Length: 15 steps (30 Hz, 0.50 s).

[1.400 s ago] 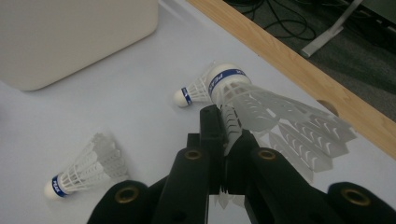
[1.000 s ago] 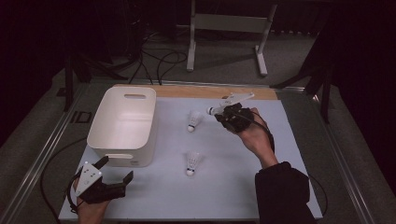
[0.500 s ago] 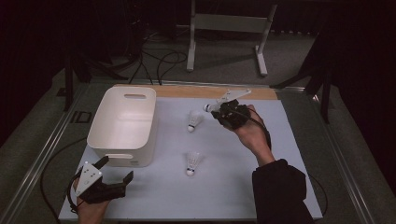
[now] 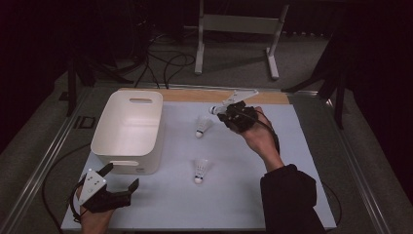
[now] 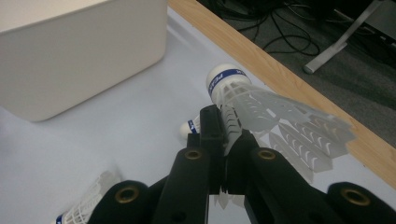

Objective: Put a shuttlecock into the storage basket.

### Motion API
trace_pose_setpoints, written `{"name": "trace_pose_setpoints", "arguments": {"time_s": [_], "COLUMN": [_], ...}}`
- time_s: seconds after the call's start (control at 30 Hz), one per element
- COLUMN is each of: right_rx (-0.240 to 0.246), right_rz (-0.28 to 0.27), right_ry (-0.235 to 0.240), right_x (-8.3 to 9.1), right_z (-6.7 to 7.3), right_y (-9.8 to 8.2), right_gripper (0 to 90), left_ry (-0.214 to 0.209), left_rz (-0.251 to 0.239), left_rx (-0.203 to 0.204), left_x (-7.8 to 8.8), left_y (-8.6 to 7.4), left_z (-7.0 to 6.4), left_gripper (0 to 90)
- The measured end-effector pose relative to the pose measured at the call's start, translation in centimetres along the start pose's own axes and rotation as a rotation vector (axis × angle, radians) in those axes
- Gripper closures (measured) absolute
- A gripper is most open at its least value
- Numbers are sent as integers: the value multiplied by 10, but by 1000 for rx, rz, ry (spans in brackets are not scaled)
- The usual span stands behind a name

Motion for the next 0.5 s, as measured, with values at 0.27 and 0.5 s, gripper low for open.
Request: {"name": "trace_pose_setpoints", "arguments": {"time_s": [0.27, 0.5], "right_rx": [4, 7], "right_rz": [-3, -6], "right_ry": [6, 9], "right_x": [-5, -9], "right_z": [3, 4], "right_y": [5, 9], "right_gripper": [890, 890], "left_ry": [0, 1], "left_rz": [1, 0], "left_rx": [0, 0], "left_x": [0, 0], "left_y": [0, 0], "left_z": [0, 0], "left_gripper": [1, 1]}}
Point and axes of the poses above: each handheld gripper's, and its own axes: x roughly backward along the jaws, y roughly out of its top, z roughly to its left, the point moved 5 cm from there along -x, roughly forward along the jaws, and after that the axes turned 3 degrees about y, right-handed, at the moved point
